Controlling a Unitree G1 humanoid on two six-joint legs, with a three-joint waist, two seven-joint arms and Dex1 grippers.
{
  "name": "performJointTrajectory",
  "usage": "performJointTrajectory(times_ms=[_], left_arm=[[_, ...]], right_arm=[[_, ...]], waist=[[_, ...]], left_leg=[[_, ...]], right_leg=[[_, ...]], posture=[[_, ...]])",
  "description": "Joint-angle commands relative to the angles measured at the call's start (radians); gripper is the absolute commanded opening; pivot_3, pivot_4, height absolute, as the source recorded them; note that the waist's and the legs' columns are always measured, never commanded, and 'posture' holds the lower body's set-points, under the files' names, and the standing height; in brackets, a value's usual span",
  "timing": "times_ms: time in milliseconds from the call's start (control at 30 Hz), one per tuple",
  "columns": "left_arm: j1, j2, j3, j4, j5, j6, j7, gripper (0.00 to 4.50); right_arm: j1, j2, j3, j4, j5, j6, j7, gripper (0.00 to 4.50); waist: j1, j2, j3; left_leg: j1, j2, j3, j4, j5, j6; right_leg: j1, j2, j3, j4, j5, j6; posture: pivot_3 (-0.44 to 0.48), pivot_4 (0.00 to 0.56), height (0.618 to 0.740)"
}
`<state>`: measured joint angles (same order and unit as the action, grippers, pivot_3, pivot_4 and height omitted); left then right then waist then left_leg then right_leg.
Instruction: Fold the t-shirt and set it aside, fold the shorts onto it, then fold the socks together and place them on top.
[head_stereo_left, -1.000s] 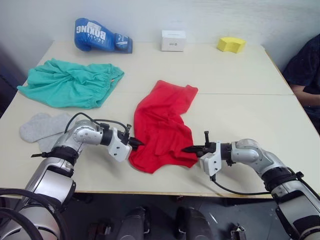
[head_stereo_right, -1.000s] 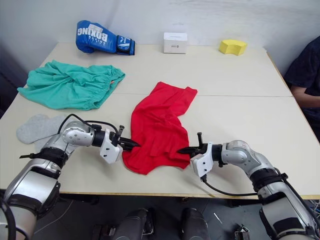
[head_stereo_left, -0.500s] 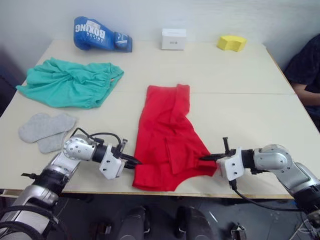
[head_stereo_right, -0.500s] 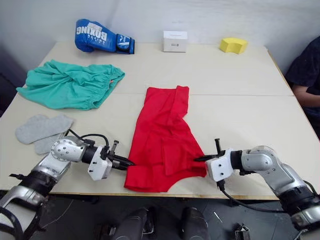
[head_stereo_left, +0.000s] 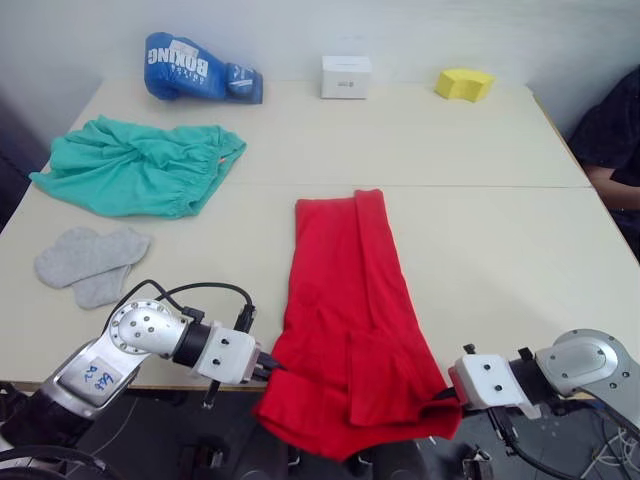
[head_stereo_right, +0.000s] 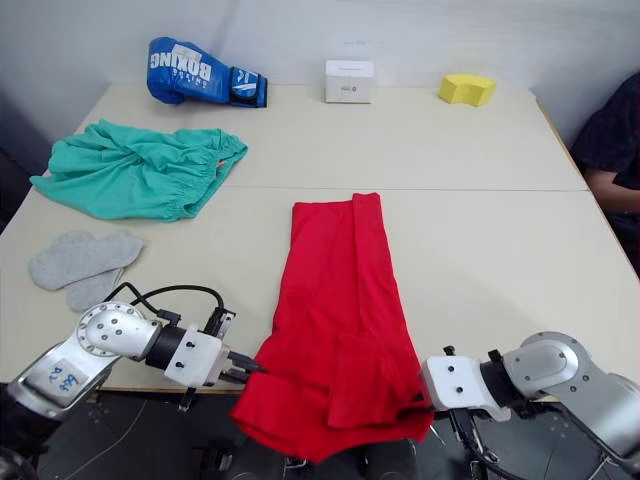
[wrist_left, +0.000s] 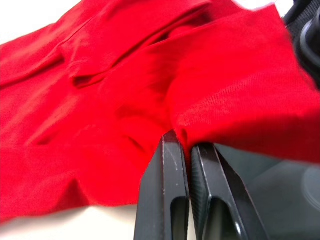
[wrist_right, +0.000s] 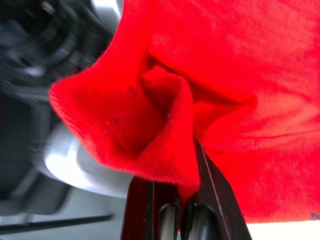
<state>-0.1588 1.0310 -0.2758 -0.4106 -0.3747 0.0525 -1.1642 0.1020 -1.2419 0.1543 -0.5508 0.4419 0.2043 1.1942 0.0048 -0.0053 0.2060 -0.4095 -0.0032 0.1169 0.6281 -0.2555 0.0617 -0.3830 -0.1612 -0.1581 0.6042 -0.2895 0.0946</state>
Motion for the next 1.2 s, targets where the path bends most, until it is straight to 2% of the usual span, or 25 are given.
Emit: performJointTrajectory(times_ms=[33,133,267,400,500,567,667,733,900,1200], left_arm=[[0.047,0.068,0.083,-0.122,-0.143,0.136,-0.061,0.0],[0.014,0.034,0.144,-0.086,-0.184,0.198,-0.024,0.0],[-0.142,-0.032,0.173,0.108,-0.176,0.23,-0.056,0.0],[-0.34,-0.142,0.153,0.328,-0.139,0.253,-0.065,0.0],[-0.482,-0.228,0.127,0.525,-0.06,0.248,-0.041,0.0],[-0.564,-0.289,0.11,0.655,-0.016,0.231,-0.047,0.0],[-0.708,-0.423,0.106,0.918,0.048,0.176,0.001,0.0],[-0.769,-0.48,0.113,1.044,0.087,0.123,0.019,0.0],[-0.873,-0.561,0.174,1.244,0.118,0.091,0.104,0.0],[-0.896,-0.574,0.249,1.348,0.145,0.093,0.159,0.0]], right_arm=[[0.02,0.014,-0.058,-0.012,0.008,-0.038,0.043,0.02],[-0.021,0.034,-0.123,0.024,0.064,-0.006,0.056,0.02],[-0.223,0.069,-0.173,0.139,0.128,0.09,0.058,0.02],[-0.443,0.148,-0.138,0.288,0.094,0.12,0.058,0.02],[-0.589,0.225,-0.082,0.439,-0.007,0.053,0.06,0.02],[-0.693,0.288,-0.051,0.573,-0.08,0.015,0.034,0.02],[-0.868,0.422,-0.011,0.879,-0.206,-0.117,-0.042,0.02],[-0.945,0.489,-0.007,1.043,-0.256,-0.214,-0.067,0.02],[-1.083,0.587,-0.009,1.352,-0.357,-0.401,-0.133,0.02],[-1.211,0.705,-0.022,1.61,-0.428,-0.543,-0.17,0.02]], waist=[[-0.001,0.0,0.0],[0.005,0.001,0.0],[0.018,0.002,0.001],[0.019,0.001,0.001],[0.021,0.001,0.001],[0.02,0.0,0.0],[0.018,-0.001,0.001],[0.012,-0.002,0.001],[-0.008,-0.002,0.002],[-0.04,-0.002,0.002]], left_leg=[[0.0,0.0,0.0,0.0,-0.001,-0.001],[0.0,0.0,0.0,0.0,-0.001,-0.001],[-0.001,0.0,0.0,0.002,-0.001,-0.001],[-0.001,0.0,0.0,0.002,0.0,-0.001],[-0.004,0.0,0.001,0.003,0.004,-0.006],[-0.014,0.0,0.003,0.007,0.008,0.0],[-0.016,-0.001,0.007,0.01,0.011,0.002],[-0.017,-0.002,0.008,0.013,0.012,0.005],[-0.017,-0.002,0.006,0.018,0.012,0.005],[-0.015,-0.001,0.006,0.019,0.013,0.004]], right_leg=[[0.0,0.001,0.0,-0.001,0.0,0.0],[0.001,0.001,0.0,-0.003,0.0,0.001],[0.001,0.001,-0.001,-0.003,0.001,0.001],[0.001,0.002,-0.001,-0.005,0.002,0.001],[0.0,0.004,-0.002,-0.004,0.003,0.002],[-0.009,0.012,-0.002,0.004,0.004,0.003],[-0.011,0.014,-0.006,0.006,0.005,0.007],[-0.011,0.014,-0.004,0.006,0.006,0.009],[-0.01,0.012,-0.003,0.01,0.007,0.01],[-0.011,0.012,-0.002,0.017,0.007,0.01]], posture=[[0.0,0.15,0.74],[0.0,0.15,0.74],[0.0,0.15,0.74],[0.0,0.15,0.74],[0.0,0.15,0.74],[0.0,0.15,0.74],[0.0,0.15,0.74],[0.0,0.15,0.74],[0.0,0.15,0.74],[0.0,0.15,0.74]])
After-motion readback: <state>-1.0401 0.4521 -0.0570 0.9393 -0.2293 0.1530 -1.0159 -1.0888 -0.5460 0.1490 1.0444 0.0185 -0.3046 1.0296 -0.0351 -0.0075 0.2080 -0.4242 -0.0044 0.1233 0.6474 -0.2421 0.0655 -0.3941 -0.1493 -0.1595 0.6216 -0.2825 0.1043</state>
